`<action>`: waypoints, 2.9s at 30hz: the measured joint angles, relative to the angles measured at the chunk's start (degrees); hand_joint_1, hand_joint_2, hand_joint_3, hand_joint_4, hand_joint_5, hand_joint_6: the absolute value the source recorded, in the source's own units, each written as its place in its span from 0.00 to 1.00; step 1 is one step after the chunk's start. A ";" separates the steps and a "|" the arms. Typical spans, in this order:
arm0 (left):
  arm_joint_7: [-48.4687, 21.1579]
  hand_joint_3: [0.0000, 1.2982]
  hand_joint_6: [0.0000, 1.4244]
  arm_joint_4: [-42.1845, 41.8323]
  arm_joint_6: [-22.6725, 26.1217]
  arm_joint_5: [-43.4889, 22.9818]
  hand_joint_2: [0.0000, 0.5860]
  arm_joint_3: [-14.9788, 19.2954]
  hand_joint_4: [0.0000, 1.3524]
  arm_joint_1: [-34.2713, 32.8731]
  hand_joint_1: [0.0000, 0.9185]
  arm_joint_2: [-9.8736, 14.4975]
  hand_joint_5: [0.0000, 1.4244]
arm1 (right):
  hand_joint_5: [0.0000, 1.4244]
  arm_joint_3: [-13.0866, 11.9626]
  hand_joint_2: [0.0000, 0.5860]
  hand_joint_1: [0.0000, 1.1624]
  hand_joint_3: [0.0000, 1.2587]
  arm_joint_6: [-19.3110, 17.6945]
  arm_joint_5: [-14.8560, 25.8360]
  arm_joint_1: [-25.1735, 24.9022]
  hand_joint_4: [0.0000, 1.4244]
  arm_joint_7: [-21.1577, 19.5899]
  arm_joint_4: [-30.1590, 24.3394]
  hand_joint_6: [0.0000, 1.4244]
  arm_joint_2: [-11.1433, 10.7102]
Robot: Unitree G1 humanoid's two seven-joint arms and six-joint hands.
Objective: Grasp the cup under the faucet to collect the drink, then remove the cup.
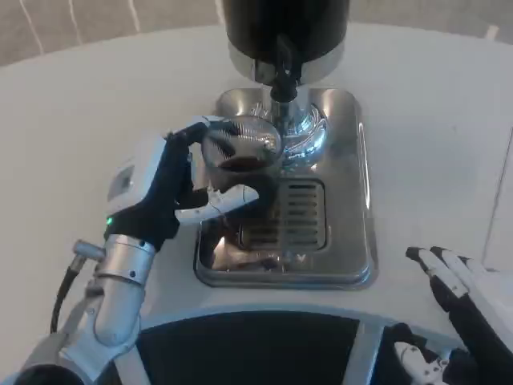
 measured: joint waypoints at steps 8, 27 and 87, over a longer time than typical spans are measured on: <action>-0.42 0.78 1.00 -1.19 -1.36 -0.08 0.22 1.15 0.88 0.71 0.56 2.06 0.98 | 0.00 1.62 0.83 0.28 0.03 0.00 -1.27 -1.03 0.00 -0.54 0.79 0.00 1.24; -3.73 0.78 1.00 -5.13 -2.88 -0.14 0.22 3.94 0.90 5.72 0.56 5.61 1.00 | 0.00 1.40 0.84 0.25 0.02 0.48 -1.13 -2.61 0.00 -1.17 1.49 0.00 1.22; -21.09 0.78 1.00 -45.89 -0.45 -9.00 0.16 18.44 0.89 39.70 0.57 8.26 1.00 | 0.00 14.20 0.98 0.24 0.01 -6.70 -13.72 -4.86 0.00 -0.28 1.61 0.00 3.88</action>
